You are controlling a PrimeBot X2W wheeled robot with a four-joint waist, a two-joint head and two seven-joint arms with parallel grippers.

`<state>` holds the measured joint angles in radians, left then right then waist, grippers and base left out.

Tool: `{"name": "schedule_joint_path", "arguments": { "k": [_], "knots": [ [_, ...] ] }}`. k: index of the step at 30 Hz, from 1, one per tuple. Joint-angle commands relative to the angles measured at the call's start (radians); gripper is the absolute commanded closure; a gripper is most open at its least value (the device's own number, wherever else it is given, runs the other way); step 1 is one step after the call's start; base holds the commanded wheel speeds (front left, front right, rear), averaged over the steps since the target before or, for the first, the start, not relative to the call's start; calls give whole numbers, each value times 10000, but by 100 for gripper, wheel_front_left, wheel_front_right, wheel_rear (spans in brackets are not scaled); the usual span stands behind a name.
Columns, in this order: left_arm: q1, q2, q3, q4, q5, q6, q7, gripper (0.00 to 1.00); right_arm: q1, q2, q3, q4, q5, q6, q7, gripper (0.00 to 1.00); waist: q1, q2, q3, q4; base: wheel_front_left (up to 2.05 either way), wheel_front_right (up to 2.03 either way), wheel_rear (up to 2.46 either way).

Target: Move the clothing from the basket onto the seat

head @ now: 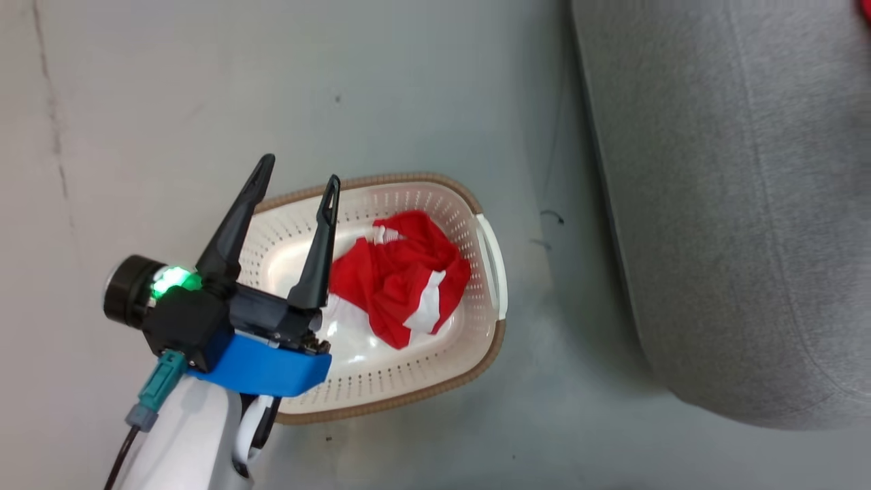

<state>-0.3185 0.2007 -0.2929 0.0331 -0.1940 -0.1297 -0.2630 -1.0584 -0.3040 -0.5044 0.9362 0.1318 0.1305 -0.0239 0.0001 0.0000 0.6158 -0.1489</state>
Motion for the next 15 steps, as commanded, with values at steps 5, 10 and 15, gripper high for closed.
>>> {"name": "schedule_joint_path", "arguments": {
  "k": [5,10,15],
  "knots": [
    [505,-297,94,575,-269,-8,-27,0,1010,317,759,-249,87,5,-214,0,-1,0,-1540,36,0,0,0],
    [916,-600,199,1173,-543,-8,-27,0,2094,667,1348,-570,-118,5,-442,0,-1,0,-2622,102,0,0,0],
    [1348,-852,480,1688,-778,-8,-27,0,3297,1039,1897,-1245,-602,5,-920,0,-1,0,-3538,222,0,0,0]
  ]
}}
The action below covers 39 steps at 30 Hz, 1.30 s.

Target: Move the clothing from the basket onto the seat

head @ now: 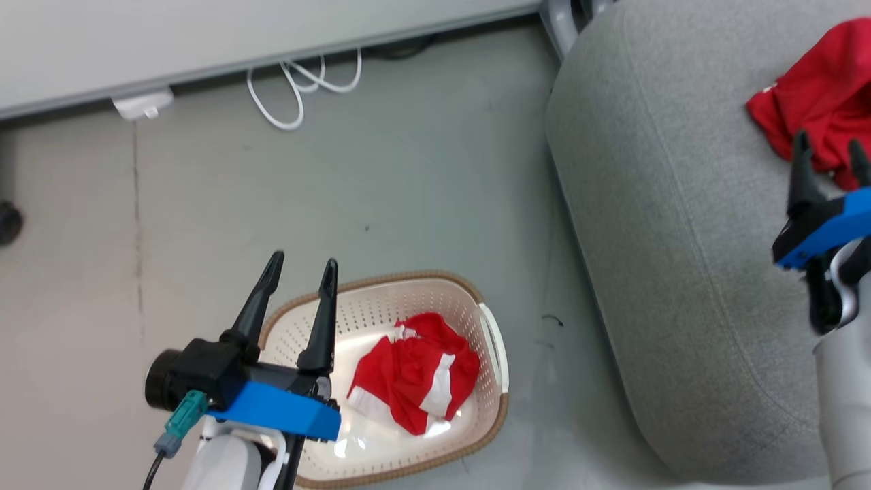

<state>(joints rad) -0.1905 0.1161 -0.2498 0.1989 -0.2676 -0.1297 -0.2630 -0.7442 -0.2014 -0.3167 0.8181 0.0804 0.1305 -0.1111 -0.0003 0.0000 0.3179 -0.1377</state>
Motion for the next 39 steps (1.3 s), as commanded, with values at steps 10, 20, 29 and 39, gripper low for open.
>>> {"name": "schedule_joint_path", "arguments": {
  "k": [10,20,29,39],
  "knots": [
    [640,-367,707,1086,-314,-9,-27,0,2754,855,1226,-2344,-191,5,-464,0,3,0,-1813,485,0,0,0],
    [1141,-532,1555,1570,-357,-9,-27,0,5279,1360,2515,-4904,198,5,-131,0,3,0,-2689,906,0,0,0],
    [1500,-550,2122,1726,-227,-9,-27,0,6530,1499,2814,-5894,253,5,99,0,3,0,-3122,1298,0,0,0],
    [1770,-553,2258,1654,-148,-9,-27,0,6914,1516,2939,-6209,570,5,277,0,3,0,-3217,1454,0,0,0]
  ]
}}
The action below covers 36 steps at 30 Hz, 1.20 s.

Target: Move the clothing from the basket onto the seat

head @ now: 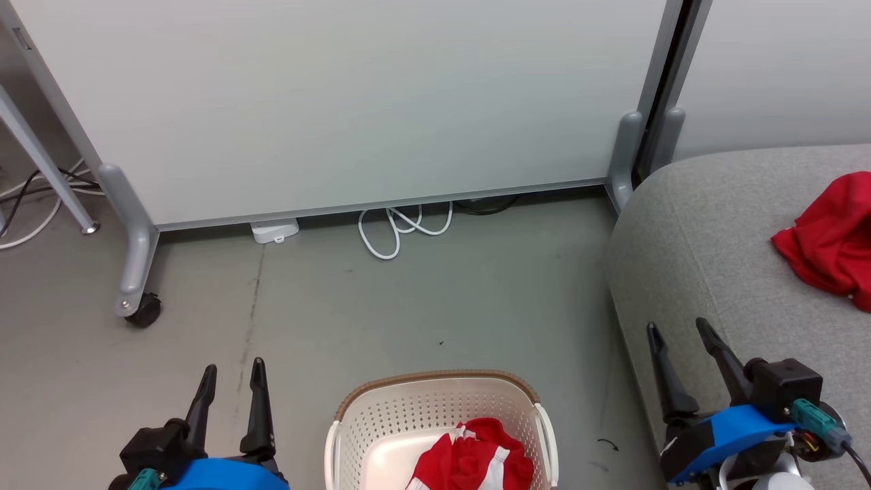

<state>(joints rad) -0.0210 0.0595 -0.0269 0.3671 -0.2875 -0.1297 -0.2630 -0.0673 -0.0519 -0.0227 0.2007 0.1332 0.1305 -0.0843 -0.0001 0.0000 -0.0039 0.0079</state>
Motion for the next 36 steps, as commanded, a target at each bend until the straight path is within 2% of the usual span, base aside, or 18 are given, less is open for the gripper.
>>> {"name": "schedule_joint_path", "arguments": {
  "k": [1,23,36],
  "knots": [
    [105,5,38,-44,65,-9,-27,0,148,21,16,-69,44,5,15,0,1,0,4,0,0,0,0],
    [-186,52,-118,-121,66,-9,-27,0,-85,22,243,-202,277,5,13,0,1,0,524,-244,0,0,0],
    [-1129,311,-479,339,69,-9,-27,0,-998,17,1103,-212,526,5,-281,0,1,0,2169,-1278,0,0,0]
  ]
}}
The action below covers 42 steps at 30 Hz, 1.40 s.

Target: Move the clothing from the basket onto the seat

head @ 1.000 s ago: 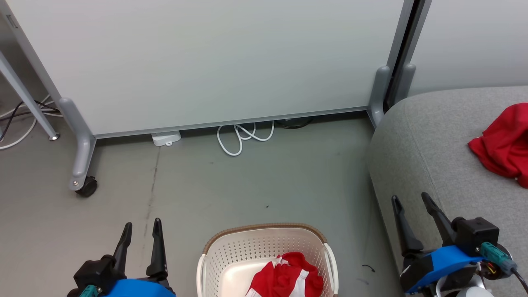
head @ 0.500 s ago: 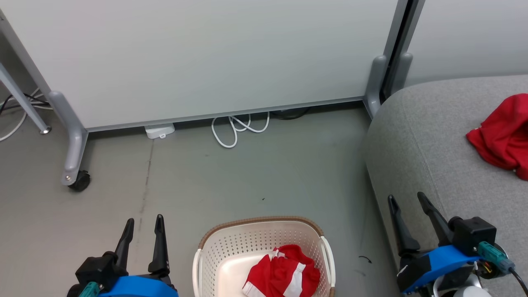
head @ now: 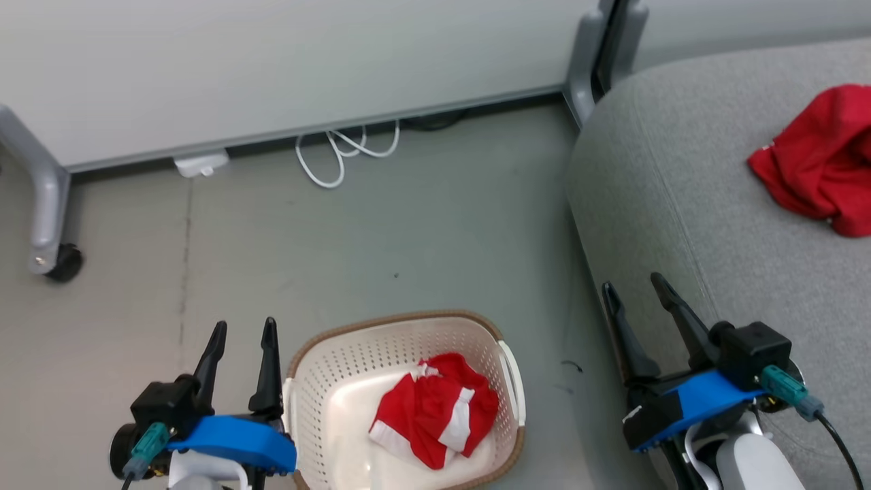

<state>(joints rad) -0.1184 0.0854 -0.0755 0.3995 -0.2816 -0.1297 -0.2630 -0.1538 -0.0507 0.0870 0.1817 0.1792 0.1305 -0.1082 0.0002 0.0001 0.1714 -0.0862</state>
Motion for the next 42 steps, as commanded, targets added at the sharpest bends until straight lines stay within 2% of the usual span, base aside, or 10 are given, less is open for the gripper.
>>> {"name": "schedule_joint_path", "arguments": {
  "k": [1,13,21,30,42],
  "knots": [
    [-278,80,-64,118,4,-9,-27,0,-202,4,67,-17,90,5,-78,0,-2,-1,594,-444,0,0,0],
    [-2371,615,-1313,2264,-348,-9,-27,0,-1321,8,730,-134,374,5,-726,0,-2,-1,3160,-1793,0,0,0],
    [-4099,988,-3008,3979,-876,-10,122,0,-1896,11,1200,18,751,5,-1181,0,-2,-1,4849,-2394,0,0,0],
    [-5126,1262,-4778,4946,-1689,-10,607,0,-2275,10,1625,135,1056,5,-1501,0,-2,-1,5912,-2716,0,0,0],
    [-5874,1918,-6800,4990,-3246,-10,1434,0,-2607,8,1877,-18,1345,5,-1586,0,-2,-1,6773,-2996,0,0,0]
  ]
}}
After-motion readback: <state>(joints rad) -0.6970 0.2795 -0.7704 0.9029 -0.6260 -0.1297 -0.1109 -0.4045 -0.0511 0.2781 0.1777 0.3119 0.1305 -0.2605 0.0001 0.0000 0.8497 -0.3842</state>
